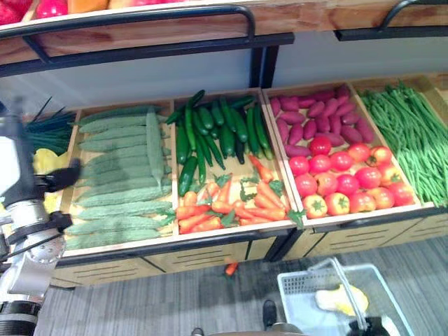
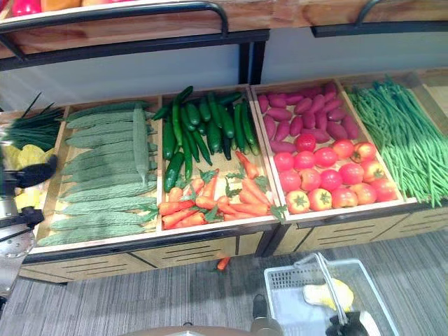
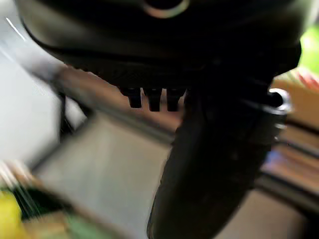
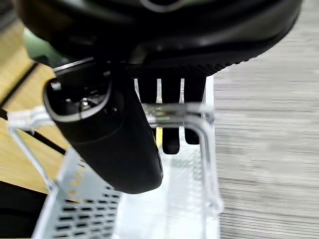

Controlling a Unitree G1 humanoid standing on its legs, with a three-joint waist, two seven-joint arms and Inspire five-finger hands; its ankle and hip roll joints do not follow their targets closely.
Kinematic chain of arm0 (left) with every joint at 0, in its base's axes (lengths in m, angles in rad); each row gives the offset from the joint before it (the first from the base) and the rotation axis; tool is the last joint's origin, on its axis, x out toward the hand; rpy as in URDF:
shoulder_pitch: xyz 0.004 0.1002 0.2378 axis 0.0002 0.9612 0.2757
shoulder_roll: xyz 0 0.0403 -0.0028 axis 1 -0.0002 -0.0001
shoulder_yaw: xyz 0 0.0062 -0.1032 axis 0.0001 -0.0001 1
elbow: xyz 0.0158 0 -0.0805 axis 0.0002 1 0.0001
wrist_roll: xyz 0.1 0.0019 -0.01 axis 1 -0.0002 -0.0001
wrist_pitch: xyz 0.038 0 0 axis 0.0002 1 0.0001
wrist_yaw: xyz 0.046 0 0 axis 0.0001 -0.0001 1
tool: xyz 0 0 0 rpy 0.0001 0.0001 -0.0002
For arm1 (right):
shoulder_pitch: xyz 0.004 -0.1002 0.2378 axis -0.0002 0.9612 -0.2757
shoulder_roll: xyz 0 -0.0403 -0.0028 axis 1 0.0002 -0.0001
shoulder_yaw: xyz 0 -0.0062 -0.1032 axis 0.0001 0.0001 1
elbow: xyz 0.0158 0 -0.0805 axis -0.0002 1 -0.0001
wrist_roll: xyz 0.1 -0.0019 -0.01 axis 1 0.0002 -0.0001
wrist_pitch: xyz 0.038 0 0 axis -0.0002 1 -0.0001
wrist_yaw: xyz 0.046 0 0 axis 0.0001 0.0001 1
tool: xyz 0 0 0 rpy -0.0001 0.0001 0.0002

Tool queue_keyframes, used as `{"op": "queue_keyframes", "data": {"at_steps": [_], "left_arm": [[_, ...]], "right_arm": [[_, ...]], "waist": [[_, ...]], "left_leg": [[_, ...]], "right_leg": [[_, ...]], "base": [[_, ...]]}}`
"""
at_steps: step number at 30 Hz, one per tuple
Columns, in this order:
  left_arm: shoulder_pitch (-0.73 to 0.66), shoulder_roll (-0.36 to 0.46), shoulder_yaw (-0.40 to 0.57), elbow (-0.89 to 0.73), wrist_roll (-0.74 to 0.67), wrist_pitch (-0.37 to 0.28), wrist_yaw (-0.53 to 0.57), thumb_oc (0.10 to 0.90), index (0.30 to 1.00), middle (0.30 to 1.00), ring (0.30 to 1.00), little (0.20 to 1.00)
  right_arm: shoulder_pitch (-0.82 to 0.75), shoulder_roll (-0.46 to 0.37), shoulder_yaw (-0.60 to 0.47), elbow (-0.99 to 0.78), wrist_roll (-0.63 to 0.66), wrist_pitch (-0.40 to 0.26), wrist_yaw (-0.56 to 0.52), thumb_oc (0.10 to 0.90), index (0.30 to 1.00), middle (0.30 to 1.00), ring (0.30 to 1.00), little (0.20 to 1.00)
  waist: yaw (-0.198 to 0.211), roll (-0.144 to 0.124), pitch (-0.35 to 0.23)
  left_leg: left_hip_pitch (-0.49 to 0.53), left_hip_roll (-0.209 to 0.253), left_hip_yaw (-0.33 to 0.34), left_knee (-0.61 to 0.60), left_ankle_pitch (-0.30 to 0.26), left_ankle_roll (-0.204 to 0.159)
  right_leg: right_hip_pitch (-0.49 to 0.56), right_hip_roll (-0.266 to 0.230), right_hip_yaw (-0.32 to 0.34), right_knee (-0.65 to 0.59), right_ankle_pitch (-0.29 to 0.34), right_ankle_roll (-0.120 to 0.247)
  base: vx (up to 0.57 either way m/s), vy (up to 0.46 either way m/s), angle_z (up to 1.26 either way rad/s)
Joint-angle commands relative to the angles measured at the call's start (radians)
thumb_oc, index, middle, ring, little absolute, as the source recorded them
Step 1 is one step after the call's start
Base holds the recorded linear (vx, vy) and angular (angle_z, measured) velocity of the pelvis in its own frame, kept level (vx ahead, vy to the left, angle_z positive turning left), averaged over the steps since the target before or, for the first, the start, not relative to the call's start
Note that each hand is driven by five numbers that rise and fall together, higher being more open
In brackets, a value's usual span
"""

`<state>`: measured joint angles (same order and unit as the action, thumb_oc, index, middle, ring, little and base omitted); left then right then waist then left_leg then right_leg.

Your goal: Get the vegetables into the basket

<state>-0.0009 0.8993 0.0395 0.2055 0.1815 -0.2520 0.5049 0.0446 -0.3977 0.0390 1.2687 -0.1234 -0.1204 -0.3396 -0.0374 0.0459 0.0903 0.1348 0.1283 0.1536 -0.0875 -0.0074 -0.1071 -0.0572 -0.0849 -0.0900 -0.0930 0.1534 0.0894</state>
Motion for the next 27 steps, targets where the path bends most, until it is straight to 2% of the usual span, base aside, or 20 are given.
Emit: {"op": "queue_keyframes", "data": {"at_steps": [1, 2, 4, 6, 9, 10, 14, 17, 20, 27], "left_arm": [[-0.157, 0.115, -0.029, 0.029, -0.113, -0.099, -0.176, 0.9, 1.0, 1.0, 1.0, 1.0], [-0.165, 0.116, -0.036, 0.033, -0.116, -0.1, -0.178, 0.9, 1.0, 1.0, 1.0, 1.0], [-0.218, 0.133, -0.114, 0.037, -0.122, -0.093, -0.234, 0.9, 1.0, 1.0, 1.0, 1.0], [-0.311, 0.181, -0.236, 0.053, -0.134, -0.096, -0.323, 0.9, 1.0, 1.0, 1.0, 1.0], [-0.36, 0.181, -0.291, 0.071, -0.136, -0.096, -0.343, 0.9, 1.0, 1.0, 1.0, 1.0], [-0.395, 0.185, -0.335, 0.081, -0.141, -0.093, -0.37, 0.9, 1.0, 1.0, 1.0, 1.0], [-0.526, 0.232, -0.488, 0.107, -0.014, -0.067, -0.437, 0.9, 1.0, 1.0, 1.0, 1.0], [-0.626, 0.213, -0.609, 0.161, 0.012, -0.073, -0.472, 0.9, 1.0, 1.0, 1.0, 1.0], [-0.66, 0.202, -0.662, 0.186, 0.038, -0.076, -0.489, 0.9, 1.0, 1.0, 1.0, 1.0], [-0.671, 0.128, -0.666, 0.249, 0.069, -0.049, -0.47, 0.9, 1.0, 1.0, 1.0, 1.0]], "right_arm": [[-0.023, -0.066, 0.034, -0.005, -0.012, -0.026, 0.0, 0.4, 0.3, 0.3, 0.3, 0.3], [-0.021, -0.065, 0.031, -0.005, -0.012, -0.026, 0.0, 0.4, 0.3, 0.3, 0.3, 0.3], [-0.024, -0.067, 0.038, -0.015, -0.013, -0.028, 0.012, 0.4, 0.3, 0.3, 0.3, 0.3], [-0.034, -0.074, 0.05, -0.009, -0.017, -0.026, 0.024, 0.4, 0.3, 0.3, 0.3, 0.3], [-0.035, -0.075, 0.06, -0.019, -0.022, -0.028, 0.029, 0.4, 0.3, 0.3, 0.3, 0.3], [-0.034, -0.078, 0.061, -0.023, -0.025, -0.029, 0.031, 0.4, 0.3, 0.3, 0.3, 0.3], [-0.039, -0.088, 0.054, -0.016, -0.023, -0.024, 0.035, 0.4, 0.3, 0.3, 0.3, 0.3], [-0.046, -0.097, 0.056, -0.005, -0.024, -0.022, 0.034, 0.4, 0.3, 0.3, 0.3, 0.3], [-0.052, -0.1, 0.061, -0.003, -0.022, -0.019, 0.039, 0.4, 0.3, 0.3, 0.3, 0.3], [-0.061, -0.102, 0.06, 0.0, -0.014, -0.015, 0.042, 0.4, 0.3, 0.3, 0.3, 0.3]], "waist": [[-0.032, -0.051, -0.043], [-0.028, -0.052, -0.042], [-0.037, -0.05, -0.044], [-0.057, -0.044, -0.047], [-0.065, -0.044, -0.047], [-0.069, -0.044, -0.047], [-0.082, -0.038, -0.041], [-0.088, -0.033, -0.032], [-0.098, -0.028, -0.022], [-0.105, -0.023, -0.012]], "left_leg": [[-0.054, 0.026, -0.012, 0.0, 0.044, -0.037], [-0.054, 0.026, -0.011, 0.0, 0.043, -0.037], [-0.049, 0.026, -0.004, 0.0, 0.041, -0.037], [-0.043, 0.025, 0.007, 0.0, 0.037, -0.036], [-0.039, 0.025, 0.016, 0.0, 0.036, -0.036], [-0.038, 0.024, 0.02, 0.0, 0.035, -0.036], [-0.037, 0.025, 0.032, 0.0, 0.033, -0.035], [-0.039, 0.024, 0.036, 0.0, 0.033, -0.034], [-0.038, 0.025, 0.047, 0.0, 0.032, -0.033], [-0.038, 0.027, 0.061, 0.0, 0.031, -0.032]], "right_leg": [[0.041, -0.102, 0.012, 0.006, -0.015, 0.107], [0.042, -0.102, 0.013, 0.006, -0.015, 0.107], [0.039, -0.101, 0.021, 0.006, -0.012, 0.108], [0.035, -0.099, 0.031, 0.006, -0.009, 0.11], [0.031, -0.098, 0.04, 0.006, -0.006, 0.111], [0.027, -0.098, 0.045, 0.006, -0.003, 0.112], [0.018, -0.097, 0.056, 0.006, 0.001, 0.116], [0.009, -0.096, 0.063, 0.006, 0.005, 0.119], [-0.004, -0.093, 0.078, 0.006, 0.009, 0.119], [-0.015, -0.086, 0.093, 0.006, 0.009, 0.117]], "base": [[0.01, 0.011, -0.11], [0.01, 0.007, -0.11], [0.01, 0.008, -0.19], [0.02, 0.014, -0.17], [0.01, 0.004, -0.1], [0.0, 0.003, -0.12], [0.0, 0.0, -0.1], [-0.01, 0.0, -0.11], [0.0, 0.003, -0.14], [0.01, 0.002, -0.09]]}}
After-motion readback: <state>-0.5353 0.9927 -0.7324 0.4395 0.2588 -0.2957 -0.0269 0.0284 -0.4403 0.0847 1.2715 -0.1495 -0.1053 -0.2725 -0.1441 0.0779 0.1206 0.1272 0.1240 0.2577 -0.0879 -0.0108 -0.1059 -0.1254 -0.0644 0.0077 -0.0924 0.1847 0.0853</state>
